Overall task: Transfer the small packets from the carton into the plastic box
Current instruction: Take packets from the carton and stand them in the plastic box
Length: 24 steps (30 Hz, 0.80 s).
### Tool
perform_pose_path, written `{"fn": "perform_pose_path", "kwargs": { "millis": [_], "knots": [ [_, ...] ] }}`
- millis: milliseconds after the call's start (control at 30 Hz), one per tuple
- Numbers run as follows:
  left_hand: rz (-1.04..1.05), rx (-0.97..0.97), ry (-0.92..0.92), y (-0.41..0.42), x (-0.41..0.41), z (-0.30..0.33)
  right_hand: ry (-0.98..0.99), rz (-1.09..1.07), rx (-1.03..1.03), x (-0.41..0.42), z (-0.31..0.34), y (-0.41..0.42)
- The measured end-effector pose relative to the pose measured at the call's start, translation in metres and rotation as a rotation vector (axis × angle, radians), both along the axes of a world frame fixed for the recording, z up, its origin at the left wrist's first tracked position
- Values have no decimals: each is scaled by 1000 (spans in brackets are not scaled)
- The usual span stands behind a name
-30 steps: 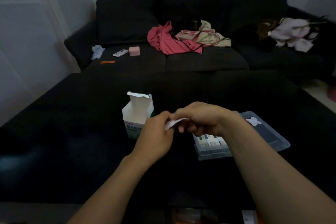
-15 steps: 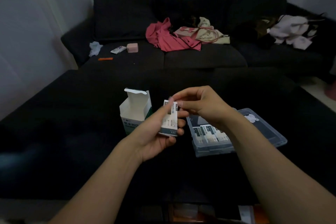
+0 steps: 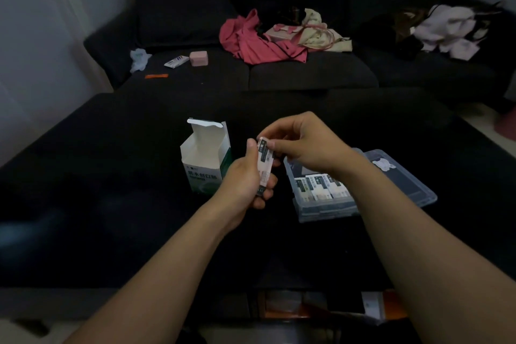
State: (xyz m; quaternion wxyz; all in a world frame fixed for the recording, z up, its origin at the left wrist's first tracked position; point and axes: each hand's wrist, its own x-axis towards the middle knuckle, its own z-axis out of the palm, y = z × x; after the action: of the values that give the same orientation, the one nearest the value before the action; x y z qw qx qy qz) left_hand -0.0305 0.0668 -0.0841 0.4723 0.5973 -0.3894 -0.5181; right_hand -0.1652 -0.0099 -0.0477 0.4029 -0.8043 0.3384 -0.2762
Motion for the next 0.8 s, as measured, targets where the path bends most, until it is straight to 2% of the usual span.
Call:
{"fn": "perform_pose_path", "kwargs": {
  "millis": [200, 333, 400, 567, 800],
  "knots": [
    [-48, -100, -168, -10, -6, -4, 43, 38, 106, -10, 3, 1],
    [-41, -217, -579, -12, -8, -9, 46, -122, 103, -37, 13, -12],
    [-36, -198, -697, -13, -12, -18, 130, -195, 93, -55, 14, -22],
    [-65, -46, -712, -17, -24, -35, 450, -213, 112, -64, -6, -37],
    [-164, 39, -673, -24, -25, -41, 582, -122, 220, -40, -30, -40]
  ]
}}
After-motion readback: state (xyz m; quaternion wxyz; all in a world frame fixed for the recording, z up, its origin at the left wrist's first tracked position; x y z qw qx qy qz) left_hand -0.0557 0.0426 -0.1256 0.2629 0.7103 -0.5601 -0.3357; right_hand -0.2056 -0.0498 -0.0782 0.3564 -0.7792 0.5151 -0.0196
